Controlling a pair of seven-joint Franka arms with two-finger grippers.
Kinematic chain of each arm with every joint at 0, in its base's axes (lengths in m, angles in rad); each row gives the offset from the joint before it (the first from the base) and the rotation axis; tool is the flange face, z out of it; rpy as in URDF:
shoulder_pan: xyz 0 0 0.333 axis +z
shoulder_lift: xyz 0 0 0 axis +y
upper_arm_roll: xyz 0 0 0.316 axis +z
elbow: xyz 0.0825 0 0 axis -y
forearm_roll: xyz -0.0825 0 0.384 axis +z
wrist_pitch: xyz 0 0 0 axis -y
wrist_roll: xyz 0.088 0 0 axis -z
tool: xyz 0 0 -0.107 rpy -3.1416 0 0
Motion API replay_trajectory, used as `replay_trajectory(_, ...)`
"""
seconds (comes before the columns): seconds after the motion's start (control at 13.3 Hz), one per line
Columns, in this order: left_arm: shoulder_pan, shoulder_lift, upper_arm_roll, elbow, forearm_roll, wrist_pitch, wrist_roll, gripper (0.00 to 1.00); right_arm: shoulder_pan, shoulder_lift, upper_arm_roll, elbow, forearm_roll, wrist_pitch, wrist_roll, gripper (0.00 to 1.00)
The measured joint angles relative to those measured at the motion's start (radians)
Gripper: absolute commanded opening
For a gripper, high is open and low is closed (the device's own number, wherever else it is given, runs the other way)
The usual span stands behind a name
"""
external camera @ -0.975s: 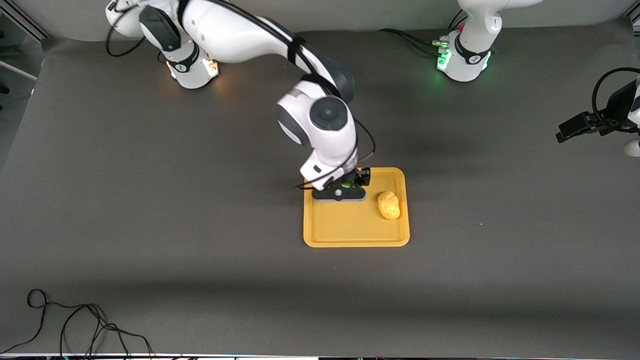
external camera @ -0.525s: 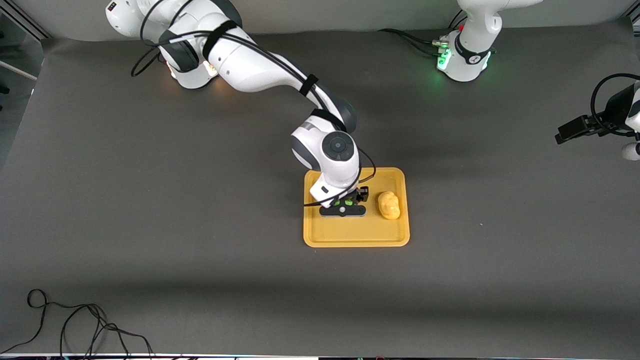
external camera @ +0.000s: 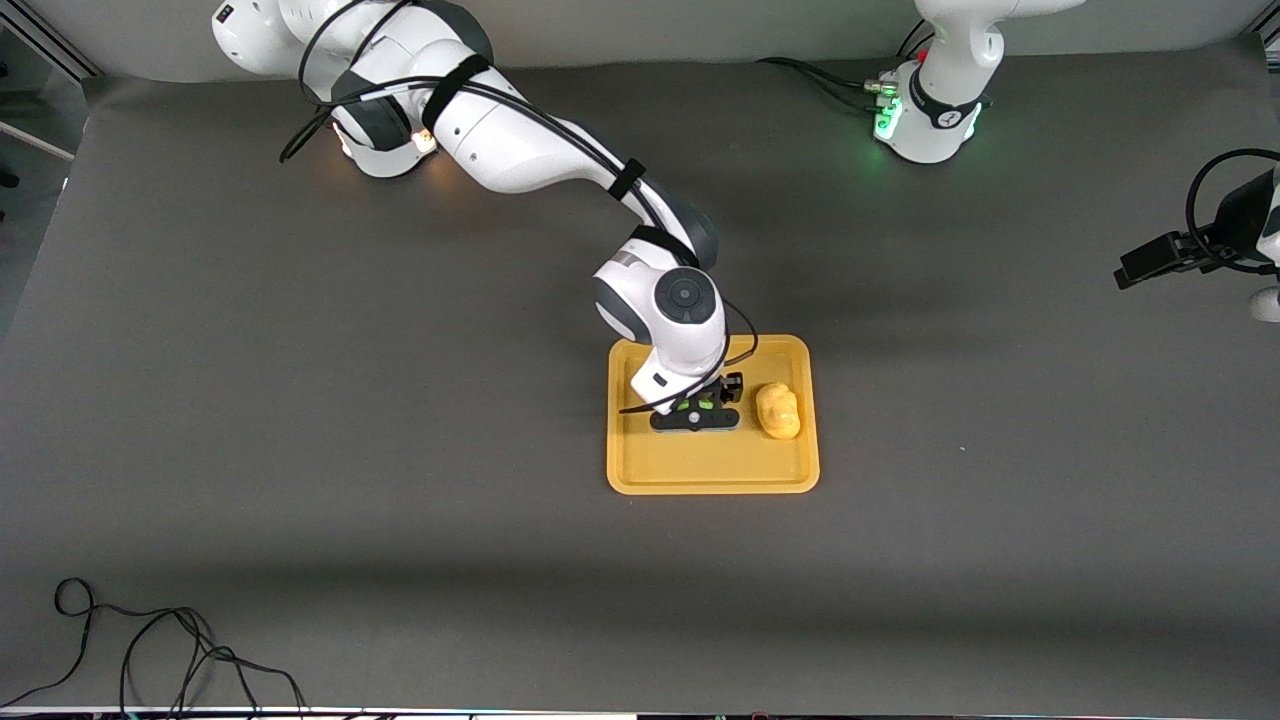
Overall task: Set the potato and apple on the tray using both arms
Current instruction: 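Lower the apple beside the potato and open the right gripper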
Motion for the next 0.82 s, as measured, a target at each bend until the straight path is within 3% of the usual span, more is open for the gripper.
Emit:
replay_trajectory(0.07,0.0,0.0,0.001,0.0,0.0,0.0,0.0,1.0,-0.001,0.0,-0.002,0.0,-0.007,0.0,0.0,0.32)
replay_trajectory(0.15,0.0,0.0,0.0,0.0,0.0,0.0,0.0,1.0,-0.003,0.0,-0.003,0.0,-0.012,0.0,0.0,0.48)
replay_trajectory(0.22,0.0,0.0,0.0,0.0,0.0,0.0,0.0,1.0,-0.005,0.0,-0.004,0.0,-0.013,0.0,0.0,0.9)
replay_trajectory(0.3,0.0,0.0,0.0,0.0,0.0,0.0,0.0,1.0,-0.007,0.0,-0.004,0.0,-0.013,0.0,0.0,1.0)
replay_trajectory(0.67,0.0,0.0,0.0,0.0,0.0,0.0,0.0,1.0,-0.006,-0.012,-0.003,0.034,-0.013,-0.016,0.022,1.0)
replay_trajectory(0.82,0.0,0.0,0.0,0.001,0.0,0.0,-0.001,1.0,-0.005,-0.058,-0.003,0.062,-0.013,-0.107,0.025,1.0)
